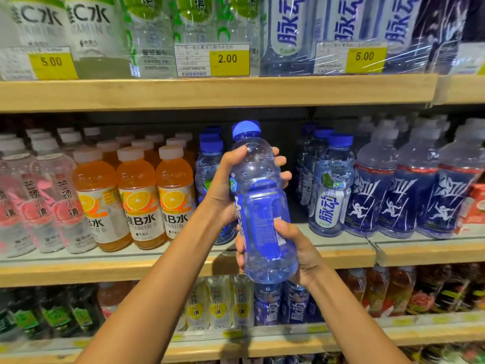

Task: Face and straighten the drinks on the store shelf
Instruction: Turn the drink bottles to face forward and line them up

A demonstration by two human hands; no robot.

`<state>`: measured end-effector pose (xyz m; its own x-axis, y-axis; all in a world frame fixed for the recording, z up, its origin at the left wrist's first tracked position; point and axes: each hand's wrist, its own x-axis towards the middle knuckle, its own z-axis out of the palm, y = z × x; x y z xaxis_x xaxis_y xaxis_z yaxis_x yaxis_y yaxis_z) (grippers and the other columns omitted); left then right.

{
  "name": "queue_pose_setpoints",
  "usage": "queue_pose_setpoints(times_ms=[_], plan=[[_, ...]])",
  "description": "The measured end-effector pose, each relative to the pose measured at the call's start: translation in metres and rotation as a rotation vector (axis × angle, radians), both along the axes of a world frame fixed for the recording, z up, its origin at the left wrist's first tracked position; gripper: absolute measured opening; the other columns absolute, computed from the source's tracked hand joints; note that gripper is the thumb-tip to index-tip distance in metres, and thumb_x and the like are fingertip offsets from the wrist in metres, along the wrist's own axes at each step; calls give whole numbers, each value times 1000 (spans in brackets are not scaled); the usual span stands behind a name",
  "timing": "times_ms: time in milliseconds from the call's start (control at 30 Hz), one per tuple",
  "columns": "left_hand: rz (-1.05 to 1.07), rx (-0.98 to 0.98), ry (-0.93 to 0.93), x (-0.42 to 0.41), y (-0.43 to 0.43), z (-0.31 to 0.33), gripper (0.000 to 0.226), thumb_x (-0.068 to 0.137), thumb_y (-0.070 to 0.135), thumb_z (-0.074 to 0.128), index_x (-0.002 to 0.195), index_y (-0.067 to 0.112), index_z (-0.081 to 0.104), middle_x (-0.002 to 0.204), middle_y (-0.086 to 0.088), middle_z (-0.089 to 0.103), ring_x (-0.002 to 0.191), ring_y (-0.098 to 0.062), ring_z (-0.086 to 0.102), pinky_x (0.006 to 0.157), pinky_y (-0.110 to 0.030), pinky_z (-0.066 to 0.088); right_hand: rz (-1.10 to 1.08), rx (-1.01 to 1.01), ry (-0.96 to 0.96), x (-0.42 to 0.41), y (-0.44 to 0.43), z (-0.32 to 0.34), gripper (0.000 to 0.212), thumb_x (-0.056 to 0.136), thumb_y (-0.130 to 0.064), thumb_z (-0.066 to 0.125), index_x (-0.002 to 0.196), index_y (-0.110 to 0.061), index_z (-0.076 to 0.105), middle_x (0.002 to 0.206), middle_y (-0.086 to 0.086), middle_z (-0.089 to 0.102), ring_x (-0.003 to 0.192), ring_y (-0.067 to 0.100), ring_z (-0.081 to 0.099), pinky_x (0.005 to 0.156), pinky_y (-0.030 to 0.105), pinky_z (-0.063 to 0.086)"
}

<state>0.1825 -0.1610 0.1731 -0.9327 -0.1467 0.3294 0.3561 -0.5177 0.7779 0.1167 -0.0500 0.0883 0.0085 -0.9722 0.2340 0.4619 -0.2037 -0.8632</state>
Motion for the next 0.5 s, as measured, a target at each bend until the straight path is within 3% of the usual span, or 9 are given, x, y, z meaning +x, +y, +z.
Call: queue_pose_setpoints(times_ms=[100, 200, 300, 400, 500], plan=[[131, -133, -58, 2, -4, -2, 51, 59, 45, 81, 97, 11, 77, 106, -9, 72, 93, -22, 70, 80, -34, 57, -204, 13, 80, -3, 1, -2, 72, 64, -46, 81, 114, 0, 58, 93, 20, 65, 77, 34, 66, 75, 42, 54], [482, -318, -157, 5, -6, -4, 44, 85, 43, 62, 107, 6, 68, 95, -8, 72, 84, -18, 69, 80, -34, 57, -478, 117, 126, -4, 6, -4, 97, 50, -42, 87, 125, 5, 47, 101, 23, 65, 87, 37, 65, 81, 49, 52], [773, -429, -121, 10, -3, -5, 26, 92, 32, 59, 99, 7, 64, 79, 5, 71, 69, -2, 66, 60, -17, 52, -663, 60, 278, -2, 10, 1, 64, 56, -43, 78, 109, -11, 61, 88, 3, 73, 79, 19, 70, 68, 31, 55], [897, -482, -113, 9, 12, -2, 35, 85, 41, 62, 102, 10, 65, 98, -6, 72, 93, -17, 70, 80, -29, 54, -864, 41, 417, 4, 8, 4, 57, 59, -42, 81, 103, -14, 59, 86, 0, 72, 74, 10, 69, 63, 19, 51], [948, -458, -105, 0, 29, 1, 33, 79, 46, 69, 91, 16, 61, 91, -6, 72, 87, -20, 70, 73, -29, 53, -1089, 67, 623, 14, 4, 1, 47, 68, -32, 85, 97, -18, 51, 81, -3, 68, 68, 2, 65, 57, 17, 51]])
